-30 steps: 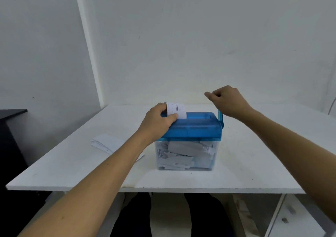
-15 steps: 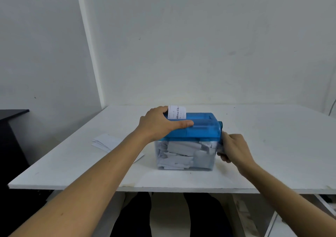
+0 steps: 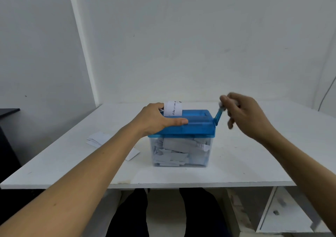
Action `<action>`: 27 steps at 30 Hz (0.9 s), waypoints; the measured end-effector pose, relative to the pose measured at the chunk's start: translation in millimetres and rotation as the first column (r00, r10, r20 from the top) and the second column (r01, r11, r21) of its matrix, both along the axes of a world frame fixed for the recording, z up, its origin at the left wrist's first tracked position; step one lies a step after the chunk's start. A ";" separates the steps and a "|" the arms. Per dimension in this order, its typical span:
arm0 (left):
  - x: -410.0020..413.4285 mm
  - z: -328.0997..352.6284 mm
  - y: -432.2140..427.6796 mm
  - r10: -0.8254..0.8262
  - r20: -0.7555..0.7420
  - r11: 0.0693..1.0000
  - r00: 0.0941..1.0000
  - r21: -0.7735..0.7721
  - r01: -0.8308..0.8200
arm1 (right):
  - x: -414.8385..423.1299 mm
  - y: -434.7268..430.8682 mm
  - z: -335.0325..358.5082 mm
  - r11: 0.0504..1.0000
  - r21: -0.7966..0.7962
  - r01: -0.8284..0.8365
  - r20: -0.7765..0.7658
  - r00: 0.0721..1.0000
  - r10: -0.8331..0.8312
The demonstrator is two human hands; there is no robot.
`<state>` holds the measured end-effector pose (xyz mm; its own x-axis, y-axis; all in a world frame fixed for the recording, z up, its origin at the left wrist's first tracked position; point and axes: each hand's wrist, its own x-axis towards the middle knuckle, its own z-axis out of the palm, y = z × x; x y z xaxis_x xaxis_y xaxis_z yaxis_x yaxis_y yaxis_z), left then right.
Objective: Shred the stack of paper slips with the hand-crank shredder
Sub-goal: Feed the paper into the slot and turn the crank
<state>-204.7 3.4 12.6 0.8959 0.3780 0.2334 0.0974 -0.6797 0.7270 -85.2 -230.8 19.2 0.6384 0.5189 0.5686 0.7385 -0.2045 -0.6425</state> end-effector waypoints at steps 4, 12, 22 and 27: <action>1.0 -3.8 0.0 0.008 0.010 1.000 1.000 -0.001 -0.007 | 42.6 42.8 3.7 0.989 0.147 0.016 -0.144 0.990 0.005; 4.8 -6.9 0.4 0.048 0.029 0.997 0.998 0.061 -0.049 | 44.5 59.2 -87.7 0.981 -0.103 0.162 -0.376 0.907 -0.189; 6.9 1.7 -1.6 0.146 -0.082 0.966 0.986 0.226 -0.124 | -13.2 0.5 -82.9 0.978 -0.175 0.112 -0.268 0.950 -0.157; 7.4 7.0 -1.4 0.121 -0.179 0.952 0.976 0.301 -0.063 | -32.3 -20.7 -44.1 0.996 0.028 -0.086 -0.328 0.941 0.090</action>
